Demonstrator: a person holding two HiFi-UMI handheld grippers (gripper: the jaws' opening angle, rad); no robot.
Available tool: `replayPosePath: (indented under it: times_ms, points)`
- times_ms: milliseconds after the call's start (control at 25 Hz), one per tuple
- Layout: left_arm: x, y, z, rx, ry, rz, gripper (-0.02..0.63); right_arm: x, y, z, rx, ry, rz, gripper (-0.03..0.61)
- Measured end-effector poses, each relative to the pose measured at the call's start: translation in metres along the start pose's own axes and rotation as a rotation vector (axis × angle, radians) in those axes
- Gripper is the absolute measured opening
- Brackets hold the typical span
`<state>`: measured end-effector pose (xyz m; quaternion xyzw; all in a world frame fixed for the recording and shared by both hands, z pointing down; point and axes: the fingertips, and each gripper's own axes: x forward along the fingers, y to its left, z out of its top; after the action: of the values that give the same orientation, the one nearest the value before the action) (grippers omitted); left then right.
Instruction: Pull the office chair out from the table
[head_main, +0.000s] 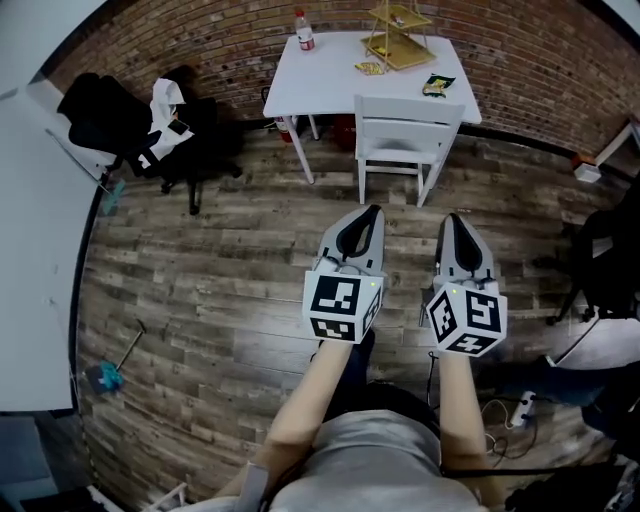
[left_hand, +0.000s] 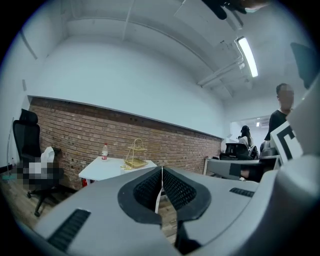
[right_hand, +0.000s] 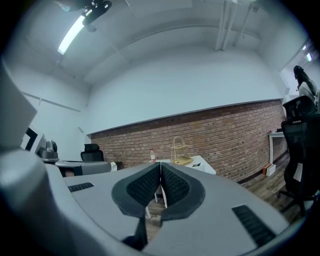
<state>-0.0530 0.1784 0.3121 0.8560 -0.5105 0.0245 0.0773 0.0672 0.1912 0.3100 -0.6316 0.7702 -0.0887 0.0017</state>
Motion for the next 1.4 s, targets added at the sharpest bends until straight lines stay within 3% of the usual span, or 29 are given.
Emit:
replayPosePath:
  times_ms: [560, 960, 1400]
  points:
    - [0.115, 0.085, 0.018, -0.014, 0.021, -0.052, 0.017, 0.138, -0.007, 0.014, 0.009, 0.006, -0.056, 0.015]
    - [0.179, 0.112, 0.007, -0.041, 0.052, -0.022, 0.017, 0.204, -0.036, 0.012, 0.017, 0.03, -0.055, 0.015]
    - [0.293, 0.12, 0.02, -0.033, 0.064, 0.003, 0.017, 0.305, -0.095, 0.032, 0.013, 0.042, 0.006, 0.015]
